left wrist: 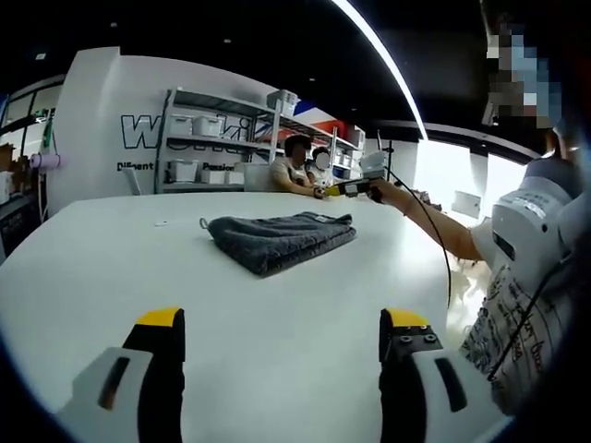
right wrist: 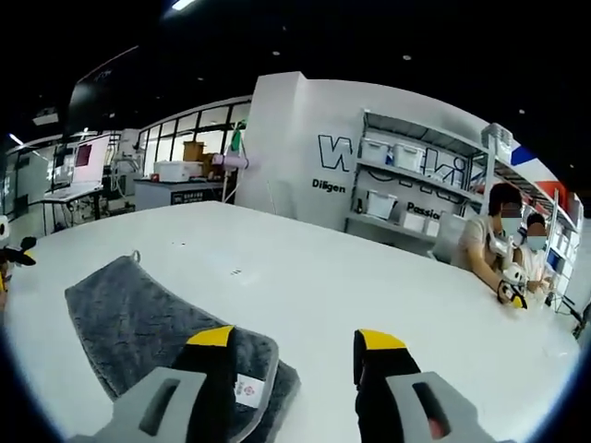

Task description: Fold the towel on the table until its edges align and the towel forms a compact rectangular stack.

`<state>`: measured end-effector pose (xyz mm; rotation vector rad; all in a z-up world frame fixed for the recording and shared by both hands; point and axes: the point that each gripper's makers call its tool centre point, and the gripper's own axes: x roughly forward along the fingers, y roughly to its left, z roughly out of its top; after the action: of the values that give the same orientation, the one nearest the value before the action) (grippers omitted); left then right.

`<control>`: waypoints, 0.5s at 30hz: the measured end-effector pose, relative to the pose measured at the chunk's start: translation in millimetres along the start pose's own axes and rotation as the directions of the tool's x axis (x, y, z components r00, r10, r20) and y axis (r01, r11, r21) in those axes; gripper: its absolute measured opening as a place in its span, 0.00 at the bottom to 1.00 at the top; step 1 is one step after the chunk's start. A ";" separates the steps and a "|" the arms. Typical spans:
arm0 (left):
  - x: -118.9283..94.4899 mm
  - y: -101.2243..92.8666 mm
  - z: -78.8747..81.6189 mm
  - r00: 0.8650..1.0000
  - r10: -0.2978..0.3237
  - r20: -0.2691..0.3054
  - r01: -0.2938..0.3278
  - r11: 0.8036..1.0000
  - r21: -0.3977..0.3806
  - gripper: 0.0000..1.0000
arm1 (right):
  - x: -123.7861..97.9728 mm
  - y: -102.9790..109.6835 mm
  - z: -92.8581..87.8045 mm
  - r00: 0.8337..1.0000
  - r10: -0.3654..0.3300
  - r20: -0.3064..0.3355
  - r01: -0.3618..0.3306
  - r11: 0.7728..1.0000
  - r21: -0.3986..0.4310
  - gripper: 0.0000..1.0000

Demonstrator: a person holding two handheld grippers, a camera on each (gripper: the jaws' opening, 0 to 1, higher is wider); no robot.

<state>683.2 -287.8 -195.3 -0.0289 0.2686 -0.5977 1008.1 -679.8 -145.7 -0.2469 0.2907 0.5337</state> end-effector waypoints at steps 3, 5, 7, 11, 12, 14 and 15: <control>0.5 0.5 -0.8 1.000 0.003 -0.005 -0.003 1.000 -0.001 0.91 | 10.2 2.5 -3.7 1.000 0.019 -0.025 -0.019 1.000 -0.003 0.49; 0.7 -0.1 -0.9 1.000 0.002 -0.006 -0.002 1.000 0.000 0.91 | 15.3 5.8 -6.1 0.999 0.021 -0.031 -0.021 1.000 -0.003 0.44; 0.9 -1.9 -0.8 1.000 -0.003 -0.006 0.003 1.000 0.002 0.91 | 23.4 7.6 -10.0 0.998 0.039 -0.049 -0.038 0.999 0.008 0.40; 1.0 -3.2 -2.6 1.000 -0.003 -0.016 0.003 1.000 0.005 0.91 | 35.8 8.8 -17.0 0.996 0.057 -0.073 -0.056 0.998 0.015 0.30; 0.6 -2.9 -2.8 1.000 -0.001 -0.018 0.001 1.000 0.005 0.91 | 39.6 11.2 -21.0 0.994 0.063 -0.085 -0.062 0.998 0.013 0.29; -0.3 -2.7 -2.5 1.000 0.002 -0.017 -0.001 1.000 0.004 0.91 | 45.0 15.2 -28.9 0.991 0.077 -0.113 -0.076 0.997 0.016 0.29; -0.8 -2.2 -2.4 1.000 0.003 -0.016 -0.003 1.000 0.003 0.91 | 47.8 16.7 -33.3 0.988 0.087 -0.130 -0.085 0.996 0.019 0.27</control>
<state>680.7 -289.1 -197.2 -0.0210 0.2833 -0.5955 1031.6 -653.9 -195.2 -0.2571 0.4333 0.6015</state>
